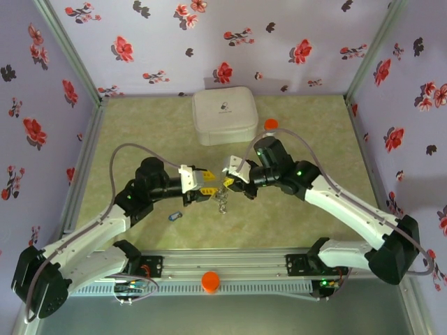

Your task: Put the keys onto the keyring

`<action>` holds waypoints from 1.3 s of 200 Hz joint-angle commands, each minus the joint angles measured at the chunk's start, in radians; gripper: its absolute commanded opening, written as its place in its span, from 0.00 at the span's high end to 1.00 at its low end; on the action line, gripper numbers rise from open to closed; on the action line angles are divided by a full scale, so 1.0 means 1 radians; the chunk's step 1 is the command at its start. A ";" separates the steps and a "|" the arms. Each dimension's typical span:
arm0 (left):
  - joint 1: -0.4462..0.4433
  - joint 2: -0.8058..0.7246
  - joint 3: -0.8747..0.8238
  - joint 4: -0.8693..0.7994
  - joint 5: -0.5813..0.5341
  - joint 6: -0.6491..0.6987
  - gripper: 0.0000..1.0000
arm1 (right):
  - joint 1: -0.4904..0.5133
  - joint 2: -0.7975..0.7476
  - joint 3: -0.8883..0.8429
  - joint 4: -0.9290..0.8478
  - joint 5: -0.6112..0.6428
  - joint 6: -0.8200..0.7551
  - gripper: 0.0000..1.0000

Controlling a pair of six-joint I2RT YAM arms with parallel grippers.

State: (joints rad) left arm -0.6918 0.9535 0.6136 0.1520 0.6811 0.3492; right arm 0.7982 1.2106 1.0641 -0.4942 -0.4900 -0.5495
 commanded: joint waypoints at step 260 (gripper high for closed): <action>-0.003 0.012 -0.002 0.116 0.072 -0.039 1.00 | -0.066 -0.084 -0.062 0.164 -0.229 0.133 0.70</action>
State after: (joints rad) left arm -0.6956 1.0031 0.6502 0.1089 0.7326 0.3790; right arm 0.7795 1.1797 1.0744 -0.4965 -0.5362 -0.5053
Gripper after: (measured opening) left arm 0.042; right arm 0.244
